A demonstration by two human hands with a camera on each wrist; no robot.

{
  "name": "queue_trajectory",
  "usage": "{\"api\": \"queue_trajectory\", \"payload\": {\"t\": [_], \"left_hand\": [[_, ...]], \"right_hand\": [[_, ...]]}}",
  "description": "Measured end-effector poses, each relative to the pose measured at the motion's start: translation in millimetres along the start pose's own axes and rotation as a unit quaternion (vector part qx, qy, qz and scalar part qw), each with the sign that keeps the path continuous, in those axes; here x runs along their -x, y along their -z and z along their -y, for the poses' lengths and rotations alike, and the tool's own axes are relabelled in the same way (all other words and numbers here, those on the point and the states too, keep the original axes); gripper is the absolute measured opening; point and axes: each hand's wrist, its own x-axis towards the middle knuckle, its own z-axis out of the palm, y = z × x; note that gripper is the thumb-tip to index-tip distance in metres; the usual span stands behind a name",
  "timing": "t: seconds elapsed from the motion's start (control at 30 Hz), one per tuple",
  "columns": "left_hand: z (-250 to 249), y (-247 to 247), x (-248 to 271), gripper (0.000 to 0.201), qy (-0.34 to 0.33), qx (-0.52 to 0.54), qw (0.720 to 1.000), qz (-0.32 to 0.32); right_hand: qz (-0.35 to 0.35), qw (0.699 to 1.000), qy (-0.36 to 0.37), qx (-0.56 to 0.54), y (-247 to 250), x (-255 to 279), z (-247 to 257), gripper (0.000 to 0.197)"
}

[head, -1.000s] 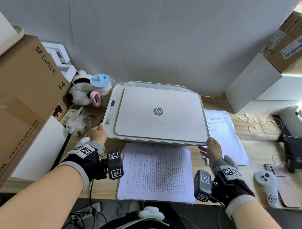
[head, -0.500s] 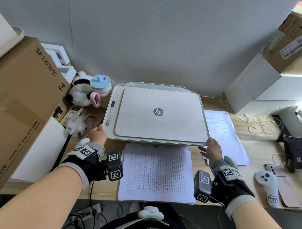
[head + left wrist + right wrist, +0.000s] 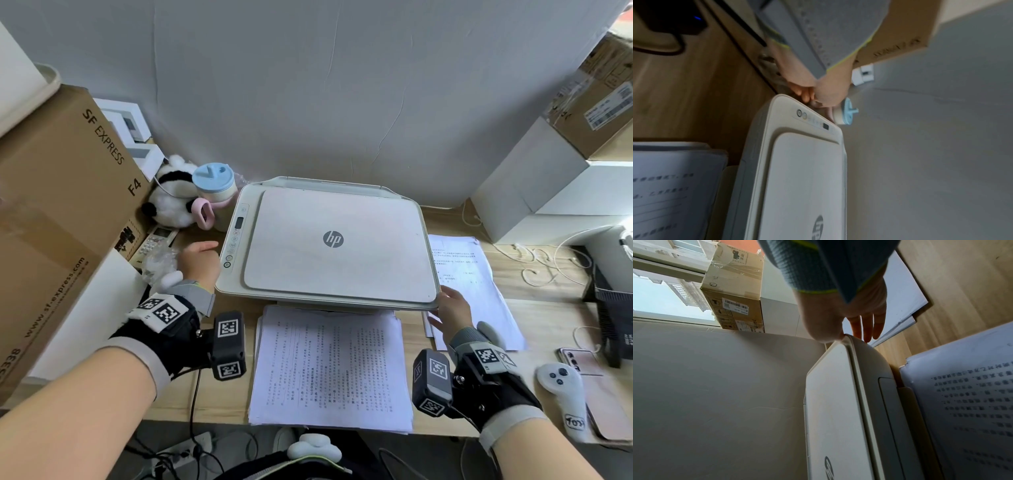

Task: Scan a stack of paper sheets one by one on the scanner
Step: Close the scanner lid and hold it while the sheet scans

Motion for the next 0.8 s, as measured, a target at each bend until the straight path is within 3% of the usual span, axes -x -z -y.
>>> {"api": "queue_trajectory", "payload": {"t": [0.13,0.3,0.47,0.57,0.63,0.73,0.8], "left_hand": [[-7.2,-13.7,2.6,0.027,0.027,0.011,0.991,0.128],[-12.5,-31.4,2.2,0.022,0.042,-0.025,0.986,0.162],[-23.2,-34.3,-0.8,0.019,0.077,-0.052,0.983,0.156],[-34.1,-32.0,-4.1,0.021,0.112,0.019,0.981,0.159],[-44.5,-30.5,-8.3,0.013,0.120,0.089,0.978,0.144],[-68.4,-30.3,-17.4,0.024,0.115,0.190,0.966,0.129],[-90.5,-33.0,-20.2,0.013,0.104,0.254,0.953,0.124]], "right_hand": [[-0.025,0.999,0.031,-0.009,-0.5,-0.3,7.1,0.051],[0.003,0.999,0.041,0.004,0.7,2.1,16.1,0.043],[0.010,0.999,0.043,0.015,1.7,-1.8,24.3,0.035],[0.023,0.999,0.041,-0.025,4.5,-2.5,34.7,0.021],[0.034,0.997,0.046,-0.056,5.7,-2.2,45.4,0.026],[0.018,0.994,0.055,-0.089,7.1,-8.0,61.5,0.033],[0.022,0.991,0.061,-0.119,5.7,-13.6,71.5,0.034]]}}
